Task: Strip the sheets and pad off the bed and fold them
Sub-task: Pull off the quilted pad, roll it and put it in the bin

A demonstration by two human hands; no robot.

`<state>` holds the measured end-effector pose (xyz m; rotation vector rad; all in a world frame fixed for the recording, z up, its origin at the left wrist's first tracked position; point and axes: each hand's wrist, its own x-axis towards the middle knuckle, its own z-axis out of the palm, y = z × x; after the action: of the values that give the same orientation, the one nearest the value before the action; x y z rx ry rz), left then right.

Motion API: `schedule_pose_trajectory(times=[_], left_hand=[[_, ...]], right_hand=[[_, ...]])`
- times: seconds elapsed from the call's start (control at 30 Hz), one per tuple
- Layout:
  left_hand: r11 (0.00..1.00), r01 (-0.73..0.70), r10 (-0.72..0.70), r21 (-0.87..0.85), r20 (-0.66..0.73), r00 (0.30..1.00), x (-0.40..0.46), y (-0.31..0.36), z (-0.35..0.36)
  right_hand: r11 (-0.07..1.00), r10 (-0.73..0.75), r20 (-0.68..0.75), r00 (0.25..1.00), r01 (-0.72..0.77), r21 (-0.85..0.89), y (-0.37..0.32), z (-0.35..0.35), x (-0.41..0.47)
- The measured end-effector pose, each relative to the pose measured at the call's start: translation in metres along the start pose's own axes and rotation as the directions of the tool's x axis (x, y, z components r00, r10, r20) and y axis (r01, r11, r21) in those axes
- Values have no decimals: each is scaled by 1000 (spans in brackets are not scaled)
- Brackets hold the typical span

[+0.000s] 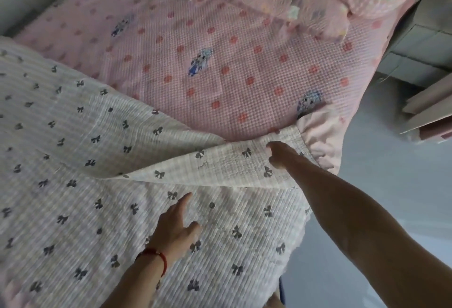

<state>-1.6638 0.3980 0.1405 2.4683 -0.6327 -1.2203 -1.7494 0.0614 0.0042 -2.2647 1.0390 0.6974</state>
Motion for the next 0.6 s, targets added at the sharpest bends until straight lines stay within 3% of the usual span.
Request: schedule_pose_trajectory(times=[0.17,0.33,0.47,0.53,0.6], left_hand=[[992,126,-126,-25,1,992,21,2,20],[966,240,-238,-95,30,971,26,-13,28],[926,297,-300,-233,23,954,33,-24,28],[887,316,-333,-337,7,943,39,-26,30],[778,361,-400,-514,38,916,48,-21,30]], right_hand=[[983,-90,64,994,98,-153,-1,6,46],[987,-151,58,987,154,-48,2,12,66],[990,-134,-232,963,138,1,6,21,48],[985,-123,-446,887,164,55,9,31,19],[968,-84,-593,801,206,141,13,48,-24]])
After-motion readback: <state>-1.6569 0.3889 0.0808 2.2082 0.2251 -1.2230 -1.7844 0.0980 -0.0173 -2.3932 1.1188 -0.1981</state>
